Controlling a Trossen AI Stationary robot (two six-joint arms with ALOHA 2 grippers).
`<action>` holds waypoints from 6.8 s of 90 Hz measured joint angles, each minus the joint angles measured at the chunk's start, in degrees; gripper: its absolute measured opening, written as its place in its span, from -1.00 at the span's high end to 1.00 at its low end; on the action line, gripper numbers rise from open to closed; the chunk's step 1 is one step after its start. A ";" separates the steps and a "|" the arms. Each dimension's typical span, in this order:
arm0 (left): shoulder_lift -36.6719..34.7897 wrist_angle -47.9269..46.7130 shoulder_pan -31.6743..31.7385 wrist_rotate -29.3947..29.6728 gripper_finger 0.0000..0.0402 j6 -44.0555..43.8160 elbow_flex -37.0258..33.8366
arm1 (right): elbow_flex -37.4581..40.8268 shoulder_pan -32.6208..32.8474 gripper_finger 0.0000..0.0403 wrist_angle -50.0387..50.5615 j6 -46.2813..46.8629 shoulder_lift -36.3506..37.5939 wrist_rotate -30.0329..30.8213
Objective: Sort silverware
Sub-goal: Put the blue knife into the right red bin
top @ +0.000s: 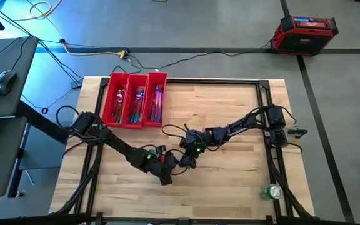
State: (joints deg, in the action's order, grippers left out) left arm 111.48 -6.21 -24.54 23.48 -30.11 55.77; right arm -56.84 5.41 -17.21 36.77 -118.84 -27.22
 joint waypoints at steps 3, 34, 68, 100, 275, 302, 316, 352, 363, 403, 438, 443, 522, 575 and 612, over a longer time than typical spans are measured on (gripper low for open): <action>0.04 0.16 0.01 0.08 0.62 0.23 0.00 | -0.06 0.00 0.11 -0.03 0.23 -0.04 -0.05; 0.22 1.56 0.18 1.26 0.62 0.74 0.00 | -4.35 0.80 0.12 7.66 -2.22 -0.59 6.43; 0.22 1.46 -0.17 0.65 0.62 1.32 0.00 | -5.55 -1.25 0.12 11.27 -3.84 1.70 4.48; 0.22 1.54 -0.20 0.40 0.62 1.42 0.02 | -5.51 -1.29 0.11 7.29 -4.17 2.24 4.04; 2.27 5.34 0.37 -0.39 0.88 1.91 0.15 | -3.87 -6.12 0.11 18.12 -5.48 4.50 7.84; 2.27 5.36 0.45 -0.22 0.88 1.86 0.15 | -3.89 -5.73 0.11 17.67 -4.09 3.15 3.90; 2.27 5.37 0.47 -0.12 0.88 1.83 0.15 | -3.93 -5.71 0.11 17.03 -3.54 1.95 2.27; 2.27 5.39 0.47 0.51 0.88 1.81 0.15 | -3.87 -4.23 0.11 15.35 -2.23 1.77 3.09; 2.27 5.39 0.47 0.62 0.88 1.81 0.15 | -3.85 -3.90 0.11 15.01 -2.05 1.72 3.20; 2.27 5.72 0.49 0.86 0.88 1.81 0.09 | -3.74 -1.93 0.11 12.21 -0.73 1.57 2.88; 2.29 6.13 0.55 0.90 0.88 1.83 0.01 | -3.74 -0.70 0.11 9.51 0.75 1.36 2.77; 2.29 6.17 0.55 0.90 0.88 1.83 0.00 | -3.79 -0.62 0.11 8.68 0.92 0.72 2.49; 2.29 6.62 0.62 -0.91 0.88 2.95 0.02 | -7.85 -2.27 0.11 14.06 -2.00 1.73 4.86; 2.34 7.67 0.60 -1.12 0.88 3.27 0.00 | -8.24 -2.05 0.11 13.11 0.09 -2.60 -2.63; 2.40 7.80 0.55 -0.18 0.88 3.89 0.02 | -8.15 -2.03 0.11 13.20 -0.36 -2.63 -3.10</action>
State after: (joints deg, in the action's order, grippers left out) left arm 113.89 1.58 -23.99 23.29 -26.22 55.78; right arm -64.99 3.38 -4.00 36.41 -121.47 -30.32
